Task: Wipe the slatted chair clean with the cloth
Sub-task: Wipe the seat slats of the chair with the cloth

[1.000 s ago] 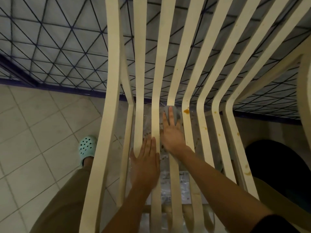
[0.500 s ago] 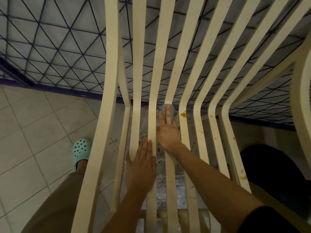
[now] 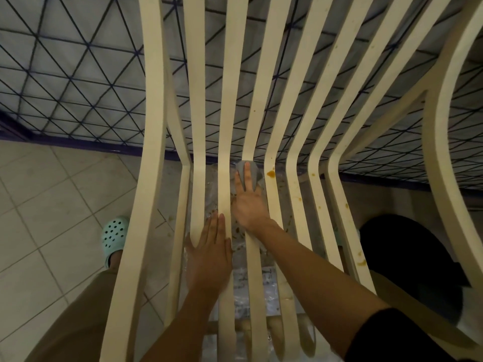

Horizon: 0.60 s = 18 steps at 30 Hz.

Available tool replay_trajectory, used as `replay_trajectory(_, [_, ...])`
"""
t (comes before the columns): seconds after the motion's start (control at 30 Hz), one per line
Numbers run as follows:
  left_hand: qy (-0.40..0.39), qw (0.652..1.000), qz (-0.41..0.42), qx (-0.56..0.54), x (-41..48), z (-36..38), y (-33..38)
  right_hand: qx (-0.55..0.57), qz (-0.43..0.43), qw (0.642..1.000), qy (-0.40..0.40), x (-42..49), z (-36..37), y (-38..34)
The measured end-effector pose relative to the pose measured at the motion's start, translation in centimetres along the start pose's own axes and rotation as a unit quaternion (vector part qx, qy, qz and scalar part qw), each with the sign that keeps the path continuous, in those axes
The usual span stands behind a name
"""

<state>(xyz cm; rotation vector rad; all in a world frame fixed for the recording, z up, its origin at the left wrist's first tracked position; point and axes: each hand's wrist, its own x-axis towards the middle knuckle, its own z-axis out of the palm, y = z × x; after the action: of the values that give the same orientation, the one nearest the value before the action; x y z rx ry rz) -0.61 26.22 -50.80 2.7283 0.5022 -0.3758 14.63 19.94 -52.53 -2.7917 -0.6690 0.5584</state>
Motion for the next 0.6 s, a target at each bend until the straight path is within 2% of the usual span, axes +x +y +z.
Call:
replay_trajectory(0.47, [0.006,1.0,0.012,0.005,0.1,0.2,-0.3,-0.029,-0.015,0.999,0.004,-2.6,0.4,-0.1])
replay_trajectory(0.6, [-0.013,1.0,0.009,-0.003,-0.1,0.2,-0.1,-0.038,-0.01,0.999,0.009,-0.7,-1.0,0.0])
